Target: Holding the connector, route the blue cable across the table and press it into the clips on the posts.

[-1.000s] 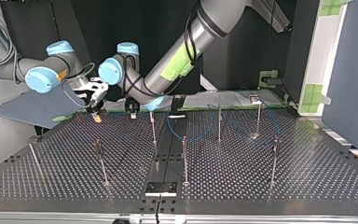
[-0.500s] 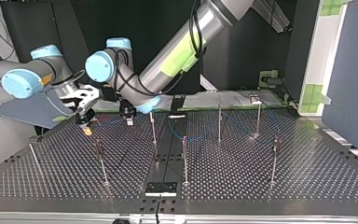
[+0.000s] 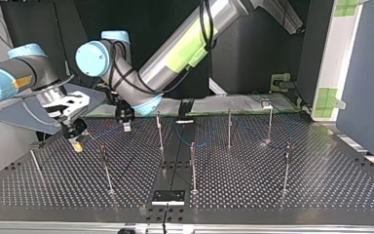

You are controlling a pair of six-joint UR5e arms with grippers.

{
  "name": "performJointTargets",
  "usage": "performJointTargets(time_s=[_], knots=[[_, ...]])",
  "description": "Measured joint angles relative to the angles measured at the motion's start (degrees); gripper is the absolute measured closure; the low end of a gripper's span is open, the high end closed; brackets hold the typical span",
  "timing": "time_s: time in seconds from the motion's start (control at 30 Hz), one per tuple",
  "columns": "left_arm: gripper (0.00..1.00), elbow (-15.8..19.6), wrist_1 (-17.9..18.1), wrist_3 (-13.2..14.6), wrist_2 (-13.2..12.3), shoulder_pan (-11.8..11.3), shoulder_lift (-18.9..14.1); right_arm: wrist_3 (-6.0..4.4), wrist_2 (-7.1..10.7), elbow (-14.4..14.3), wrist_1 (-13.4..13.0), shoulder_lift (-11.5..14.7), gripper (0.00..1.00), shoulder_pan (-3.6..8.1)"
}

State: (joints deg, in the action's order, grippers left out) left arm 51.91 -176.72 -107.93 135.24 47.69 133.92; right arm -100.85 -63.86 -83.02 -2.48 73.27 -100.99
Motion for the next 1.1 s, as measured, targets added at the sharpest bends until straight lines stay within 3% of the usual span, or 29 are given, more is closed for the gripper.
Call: performJointTargets(time_s=[0.83, 1.1], knots=[[1.0, -0.1, 2.6, 0.1, -0.1, 0.2, -3.3, -0.48, 1.84, 2.4, 2.0, 2.9, 1.0, 0.04], [1.0, -0.1, 6.3, 2.6, -1.8, -0.7, -3.4, -0.51, 2.4, 2.6, 2.0, 2.9, 1.0, 0.05]])
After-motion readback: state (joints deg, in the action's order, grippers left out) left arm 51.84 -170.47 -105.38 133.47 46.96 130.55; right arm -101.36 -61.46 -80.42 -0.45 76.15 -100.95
